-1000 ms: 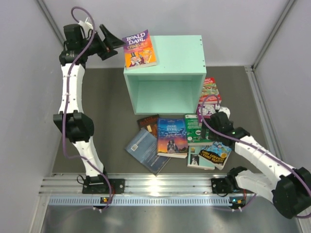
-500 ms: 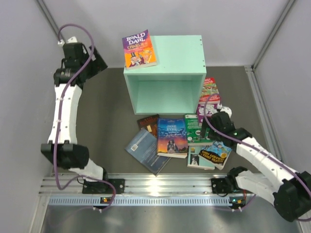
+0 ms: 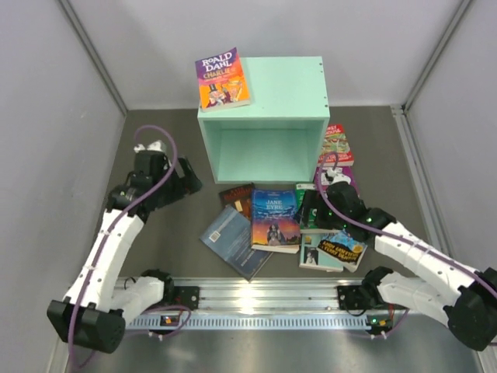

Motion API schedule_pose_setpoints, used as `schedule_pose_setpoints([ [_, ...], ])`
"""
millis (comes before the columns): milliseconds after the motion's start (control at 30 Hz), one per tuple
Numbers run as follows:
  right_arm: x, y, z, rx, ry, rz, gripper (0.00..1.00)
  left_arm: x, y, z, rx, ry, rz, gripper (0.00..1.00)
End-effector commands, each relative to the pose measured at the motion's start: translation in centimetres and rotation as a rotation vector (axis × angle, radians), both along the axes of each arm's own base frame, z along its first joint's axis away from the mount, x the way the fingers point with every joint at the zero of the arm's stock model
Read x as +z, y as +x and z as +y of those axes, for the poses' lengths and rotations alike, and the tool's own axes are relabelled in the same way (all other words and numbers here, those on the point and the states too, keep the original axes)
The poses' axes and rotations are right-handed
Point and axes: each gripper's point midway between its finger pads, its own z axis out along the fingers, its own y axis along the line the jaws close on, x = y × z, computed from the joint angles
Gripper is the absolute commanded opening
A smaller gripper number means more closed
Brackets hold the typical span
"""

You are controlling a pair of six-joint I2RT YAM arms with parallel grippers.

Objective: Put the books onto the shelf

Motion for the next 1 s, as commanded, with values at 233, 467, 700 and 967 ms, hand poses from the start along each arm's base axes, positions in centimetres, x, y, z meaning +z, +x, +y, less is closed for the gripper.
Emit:
schedule_pose_setpoints([
  [233,-0.3,1.1,5.2,0.019,0.128,0.035,0.56,-3.9,-5.8,-13.9,-0.413,-0.371,-0.001,0.99],
  [467,-3.7,0.3,5.0,0.013,0.088,0.119,0.29,-9.3,-6.2,-18.7,-0.505,-0.350,0.152,0.99],
  [700,-6.1,-1.1,4.6,-0.015,0.104,0.186,0.25,-13.8,-6.4,-20.1,-0.497,-0.361,0.242,0.99],
  [967,-7.8,-2.5,4.9,0.004,0.101,0.238,0.20,-16.8,-7.9,-23.4,-0.569,-0.367,0.339,0.89],
])
